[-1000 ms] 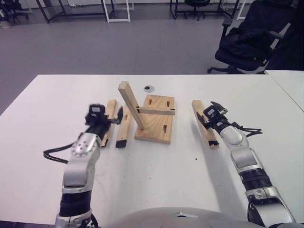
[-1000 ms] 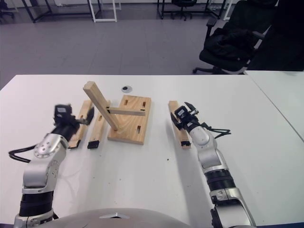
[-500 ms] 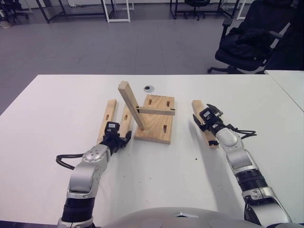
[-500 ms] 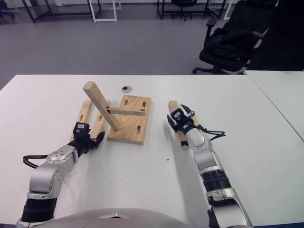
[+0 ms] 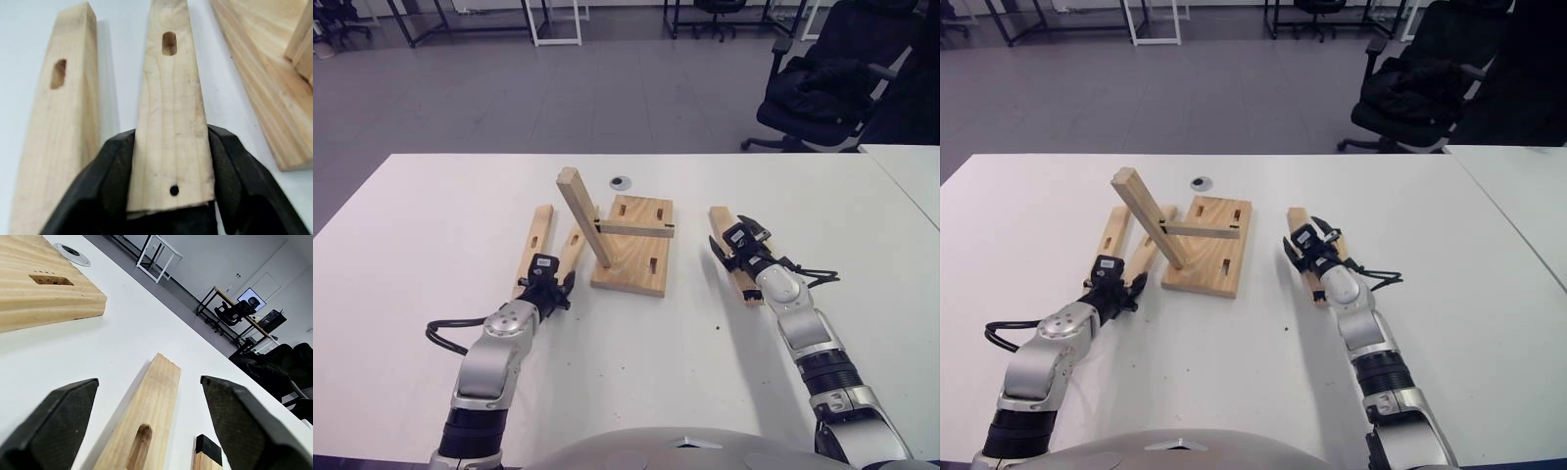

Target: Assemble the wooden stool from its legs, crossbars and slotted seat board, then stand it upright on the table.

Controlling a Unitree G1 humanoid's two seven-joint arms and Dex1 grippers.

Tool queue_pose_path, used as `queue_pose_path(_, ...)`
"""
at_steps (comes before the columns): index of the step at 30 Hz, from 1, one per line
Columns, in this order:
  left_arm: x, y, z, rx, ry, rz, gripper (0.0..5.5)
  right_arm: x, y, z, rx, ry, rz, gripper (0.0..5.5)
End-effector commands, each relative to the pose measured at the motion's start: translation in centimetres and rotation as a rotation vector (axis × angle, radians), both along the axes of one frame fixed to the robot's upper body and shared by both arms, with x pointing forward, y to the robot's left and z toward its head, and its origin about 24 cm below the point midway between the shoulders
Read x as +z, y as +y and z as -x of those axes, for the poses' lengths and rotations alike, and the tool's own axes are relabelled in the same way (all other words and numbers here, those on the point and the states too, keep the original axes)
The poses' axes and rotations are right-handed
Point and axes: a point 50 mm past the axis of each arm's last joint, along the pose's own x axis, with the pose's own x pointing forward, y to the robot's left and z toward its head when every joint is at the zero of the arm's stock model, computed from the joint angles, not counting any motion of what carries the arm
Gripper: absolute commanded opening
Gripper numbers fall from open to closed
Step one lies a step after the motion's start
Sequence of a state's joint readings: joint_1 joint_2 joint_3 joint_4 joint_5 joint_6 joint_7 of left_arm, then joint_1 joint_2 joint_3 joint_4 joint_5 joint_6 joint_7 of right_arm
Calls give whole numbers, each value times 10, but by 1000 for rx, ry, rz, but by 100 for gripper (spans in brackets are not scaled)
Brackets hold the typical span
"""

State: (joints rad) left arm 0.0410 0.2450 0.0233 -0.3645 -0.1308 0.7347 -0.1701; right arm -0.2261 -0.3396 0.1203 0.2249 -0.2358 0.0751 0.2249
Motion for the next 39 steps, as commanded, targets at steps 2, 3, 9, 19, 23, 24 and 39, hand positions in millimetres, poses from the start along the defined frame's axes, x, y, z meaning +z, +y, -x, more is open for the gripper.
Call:
queue_pose_path(2,57,1,-18,23,-237,51,206,18,-18,-11,-76,-23,-182,388)
queue_pose_path(3,69,5,-21,23,-282,38,206,24,-21,-14,-92,-33,-261,388)
queue_pose_path(9,126,26,-39,-98,-575,-19,206,79,-24,-32,-27,-86,-729,388)
queue_pose_path(19,201,19,-47,-426,-875,-51,206,200,53,-36,534,-49,-1361,388)
queue_pose_path(23,214,-2,-45,-605,-895,-68,206,230,79,-35,694,12,-1536,388)
queue_pose_path(24,213,-5,-44,-637,-889,-80,206,234,81,-36,702,19,-1543,388)
queue_pose_path(39,201,-15,-42,-828,-852,-205,206,246,82,-32,763,86,-1655,286)
